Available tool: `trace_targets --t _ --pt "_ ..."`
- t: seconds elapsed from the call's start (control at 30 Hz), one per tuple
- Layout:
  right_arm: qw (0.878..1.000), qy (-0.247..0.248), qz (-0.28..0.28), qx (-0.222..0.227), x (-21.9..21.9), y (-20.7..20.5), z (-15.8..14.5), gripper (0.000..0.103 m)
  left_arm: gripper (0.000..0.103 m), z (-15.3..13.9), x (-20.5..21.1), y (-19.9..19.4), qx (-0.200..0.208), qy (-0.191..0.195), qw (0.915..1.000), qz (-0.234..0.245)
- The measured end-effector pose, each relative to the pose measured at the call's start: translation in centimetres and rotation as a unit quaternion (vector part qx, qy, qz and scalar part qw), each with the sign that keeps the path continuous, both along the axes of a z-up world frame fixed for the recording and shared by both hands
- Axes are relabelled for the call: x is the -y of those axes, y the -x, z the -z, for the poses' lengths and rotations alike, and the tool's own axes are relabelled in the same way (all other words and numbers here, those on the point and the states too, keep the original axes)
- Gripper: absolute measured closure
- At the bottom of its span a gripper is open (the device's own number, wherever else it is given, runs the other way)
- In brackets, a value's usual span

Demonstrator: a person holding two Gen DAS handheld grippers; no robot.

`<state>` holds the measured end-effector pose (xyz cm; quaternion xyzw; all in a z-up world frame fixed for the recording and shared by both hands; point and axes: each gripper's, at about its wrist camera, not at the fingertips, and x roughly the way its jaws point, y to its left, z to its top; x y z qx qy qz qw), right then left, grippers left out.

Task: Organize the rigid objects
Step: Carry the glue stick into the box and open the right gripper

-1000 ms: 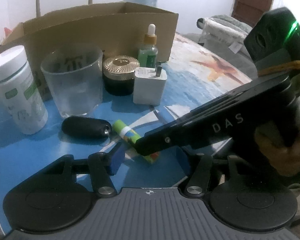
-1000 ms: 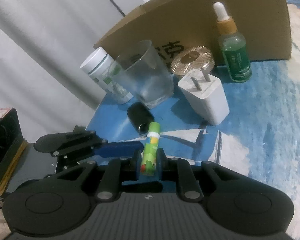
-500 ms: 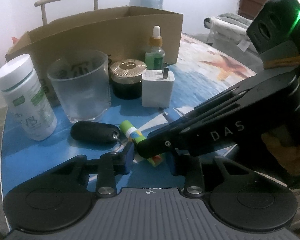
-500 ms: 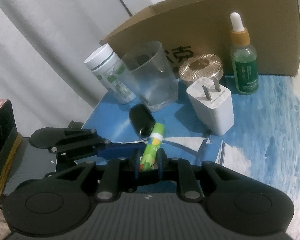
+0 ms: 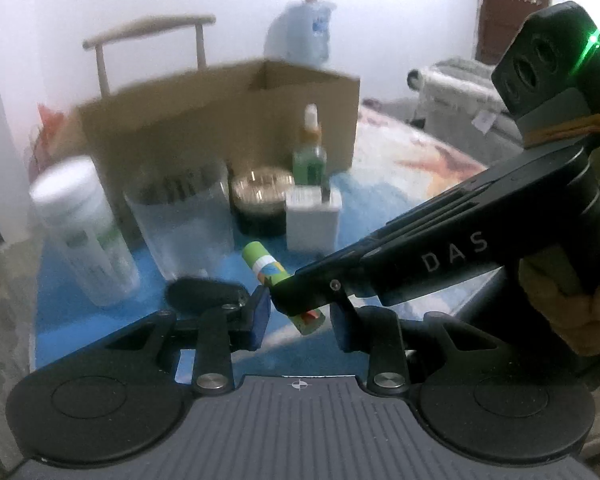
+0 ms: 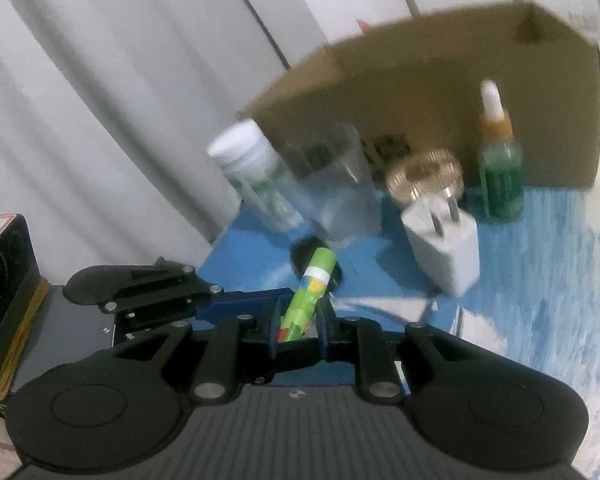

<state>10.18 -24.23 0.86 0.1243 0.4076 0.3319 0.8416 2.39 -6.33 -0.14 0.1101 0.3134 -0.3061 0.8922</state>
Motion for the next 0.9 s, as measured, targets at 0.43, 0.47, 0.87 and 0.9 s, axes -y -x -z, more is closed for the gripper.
trace_targets --t 0.43,0.47,0.87,0.9 --pt "0.989 0.032 -0.008 0.143 -0.2 -6.3 -11.6 0.082 0.072 -10.6 2.6 -6.9 0.108 -0.01 0.9941 -0.004" --pt "0.99 0.034 -0.01 0.135 0.0 -7.8 -11.9 0.082 0.072 -10.9 2.9 -8.6 0.095 -0.009 0.9955 -0.003" --pt "0.996 0.033 0.015 -0.076 1.5 -28.3 -5.2 0.083 0.072 -6.8 7.0 -28.4 -0.124 -0.046 0.9906 -0.034" --pt "0.995 0.036 0.021 -0.09 1.5 -29.6 -4.5 0.083 0.072 -6.1 7.3 -29.3 -0.135 -0.053 0.9887 -0.039"
